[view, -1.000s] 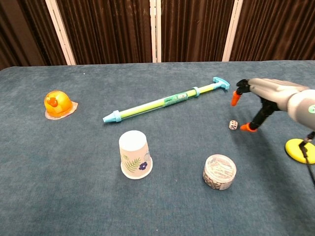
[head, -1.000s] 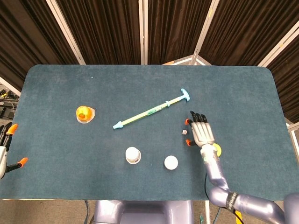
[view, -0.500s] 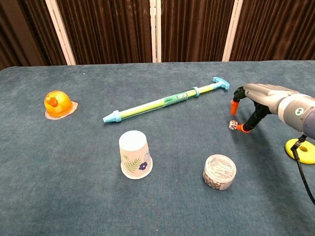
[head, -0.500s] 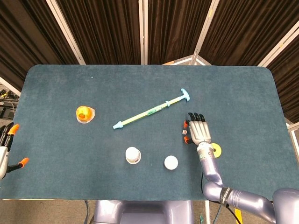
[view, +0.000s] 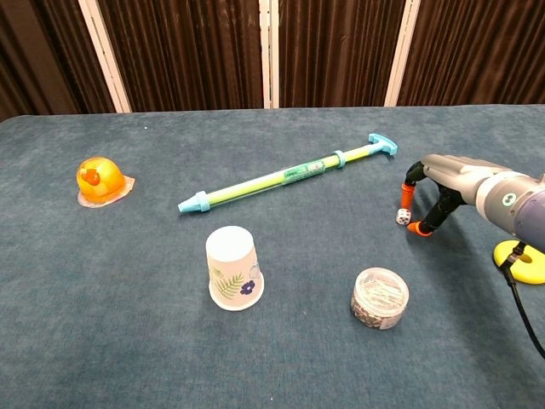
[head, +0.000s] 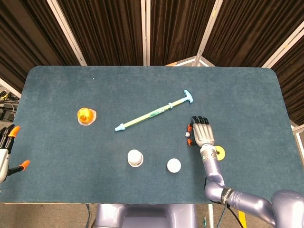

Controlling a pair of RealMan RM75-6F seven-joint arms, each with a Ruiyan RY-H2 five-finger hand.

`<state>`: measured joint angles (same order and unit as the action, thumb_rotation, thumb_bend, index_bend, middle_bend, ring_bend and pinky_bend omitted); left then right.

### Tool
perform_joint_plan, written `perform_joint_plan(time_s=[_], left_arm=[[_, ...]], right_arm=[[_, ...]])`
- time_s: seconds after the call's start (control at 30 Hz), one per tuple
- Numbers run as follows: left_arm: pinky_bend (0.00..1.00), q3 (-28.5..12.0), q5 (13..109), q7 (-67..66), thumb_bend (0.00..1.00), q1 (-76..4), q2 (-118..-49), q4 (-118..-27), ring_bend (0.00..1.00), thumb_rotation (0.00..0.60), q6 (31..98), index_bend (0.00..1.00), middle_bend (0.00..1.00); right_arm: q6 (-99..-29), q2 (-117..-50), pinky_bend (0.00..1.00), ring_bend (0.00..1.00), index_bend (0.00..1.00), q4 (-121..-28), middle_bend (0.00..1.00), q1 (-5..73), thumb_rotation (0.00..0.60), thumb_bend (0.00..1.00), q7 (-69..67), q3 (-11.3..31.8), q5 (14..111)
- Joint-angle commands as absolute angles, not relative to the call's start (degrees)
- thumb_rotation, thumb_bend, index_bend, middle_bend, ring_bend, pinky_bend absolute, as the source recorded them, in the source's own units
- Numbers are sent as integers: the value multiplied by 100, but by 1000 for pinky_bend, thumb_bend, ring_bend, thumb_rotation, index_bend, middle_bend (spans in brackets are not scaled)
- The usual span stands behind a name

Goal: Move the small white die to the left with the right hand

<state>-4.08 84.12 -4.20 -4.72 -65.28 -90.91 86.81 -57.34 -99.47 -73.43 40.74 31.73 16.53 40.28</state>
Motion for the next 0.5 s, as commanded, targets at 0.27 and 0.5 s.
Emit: perform_joint_plan(time_s=[0.27, 0.5], left_arm=[[0, -408, 8395, -425, 60, -486, -6543, -9071, 0, 600, 8647, 0, 0], [0, -404, 8396, -430, 60, -496, -6545, -9079, 0, 600, 8633, 0, 0]], right_arm=[[-5614, -10057, 0, 0, 506, -7061, 139, 4121, 600, 234, 3016, 1643, 4037], [-5634, -10131, 0, 0, 556, -6989, 187, 4137, 600, 351, 2935, 1622, 4134]])
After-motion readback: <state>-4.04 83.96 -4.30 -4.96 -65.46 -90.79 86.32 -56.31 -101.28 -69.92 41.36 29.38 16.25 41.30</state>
